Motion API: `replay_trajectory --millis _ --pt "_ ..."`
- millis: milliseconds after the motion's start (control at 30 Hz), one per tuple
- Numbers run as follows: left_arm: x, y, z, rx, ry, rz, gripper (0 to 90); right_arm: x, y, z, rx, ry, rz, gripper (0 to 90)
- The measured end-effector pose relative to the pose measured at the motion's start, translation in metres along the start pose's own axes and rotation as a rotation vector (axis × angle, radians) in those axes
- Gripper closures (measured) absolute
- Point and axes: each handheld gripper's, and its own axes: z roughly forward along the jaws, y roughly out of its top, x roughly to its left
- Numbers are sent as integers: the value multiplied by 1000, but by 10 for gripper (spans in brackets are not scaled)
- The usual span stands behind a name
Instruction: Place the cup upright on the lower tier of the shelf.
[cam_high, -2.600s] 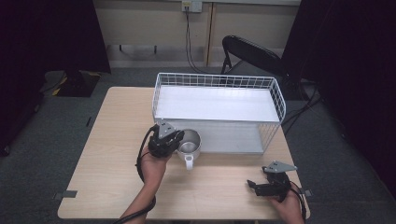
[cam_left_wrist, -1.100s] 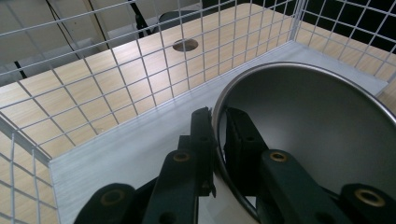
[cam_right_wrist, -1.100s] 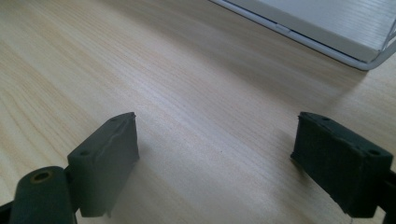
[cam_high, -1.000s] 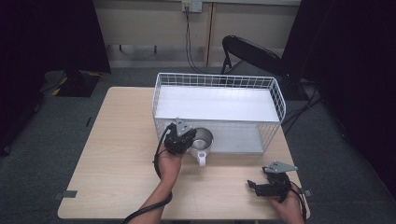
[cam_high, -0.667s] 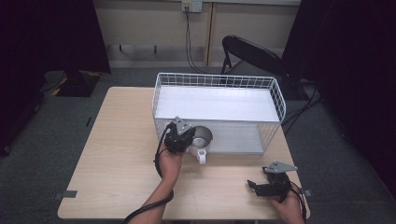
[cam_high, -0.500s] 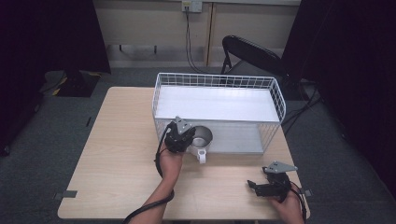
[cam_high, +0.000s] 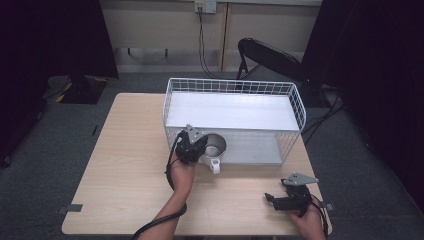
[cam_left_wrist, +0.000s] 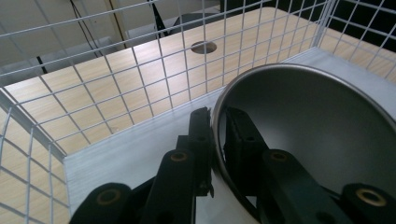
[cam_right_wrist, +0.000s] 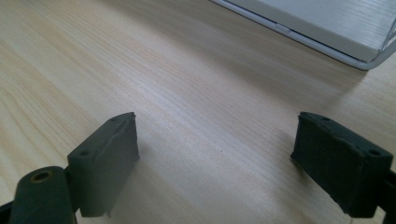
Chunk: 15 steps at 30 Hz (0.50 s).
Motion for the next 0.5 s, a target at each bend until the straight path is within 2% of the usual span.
replay_trajectory --millis 67,133,200,500 --pt "0 3 -1 -9 0 -25 710 0 0 0 0 0 0 131" --pt "0 5 -1 5 4 -19 618 0 0 0 0 0 1 131" --pt "2 5 -2 4 -4 -41 588 0 0 0 -1 0 0 131" --pt "3 4 -7 6 -24 -59 430 0 0 0 -1 0 0 131"
